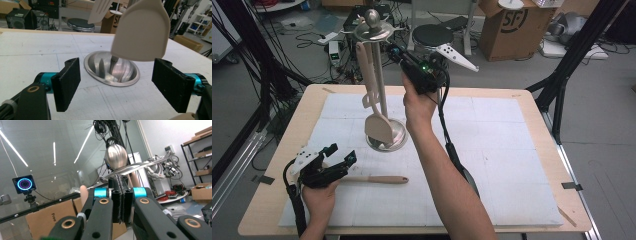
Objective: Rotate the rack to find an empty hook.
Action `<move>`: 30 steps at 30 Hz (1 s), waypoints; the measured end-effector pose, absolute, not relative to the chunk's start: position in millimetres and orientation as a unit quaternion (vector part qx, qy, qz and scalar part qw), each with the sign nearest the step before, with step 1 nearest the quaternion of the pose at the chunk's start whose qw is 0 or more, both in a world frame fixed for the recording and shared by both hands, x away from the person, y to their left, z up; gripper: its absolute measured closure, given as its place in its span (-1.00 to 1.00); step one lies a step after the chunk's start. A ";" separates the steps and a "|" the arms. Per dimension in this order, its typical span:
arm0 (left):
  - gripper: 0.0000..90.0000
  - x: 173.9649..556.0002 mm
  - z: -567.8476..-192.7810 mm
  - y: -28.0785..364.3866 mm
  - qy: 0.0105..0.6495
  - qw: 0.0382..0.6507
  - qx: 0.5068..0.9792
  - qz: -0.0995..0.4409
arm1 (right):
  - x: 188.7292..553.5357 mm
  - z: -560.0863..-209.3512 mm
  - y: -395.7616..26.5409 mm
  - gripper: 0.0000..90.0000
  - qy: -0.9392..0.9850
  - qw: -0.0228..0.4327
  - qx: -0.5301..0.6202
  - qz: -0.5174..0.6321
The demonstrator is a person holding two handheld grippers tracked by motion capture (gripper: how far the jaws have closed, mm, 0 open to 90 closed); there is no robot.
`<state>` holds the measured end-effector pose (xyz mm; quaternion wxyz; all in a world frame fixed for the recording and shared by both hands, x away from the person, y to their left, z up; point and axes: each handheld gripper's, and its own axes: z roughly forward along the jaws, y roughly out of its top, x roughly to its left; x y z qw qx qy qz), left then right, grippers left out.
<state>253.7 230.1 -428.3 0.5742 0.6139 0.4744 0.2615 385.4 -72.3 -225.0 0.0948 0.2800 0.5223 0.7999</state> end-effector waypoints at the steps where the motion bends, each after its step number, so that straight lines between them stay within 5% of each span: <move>1: -0.48 254.0 -428.3 230.0 0.472 0.574 0.615 0.261 | 382.9 -225.1 -70.9 1.00 0.524 0.098 0.278 0.799; 30: -0.47 255.1 -427.8 230.1 0.472 0.578 0.613 0.259 | 375.9 -216.6 -25.5 1.00 0.583 0.109 0.245 0.767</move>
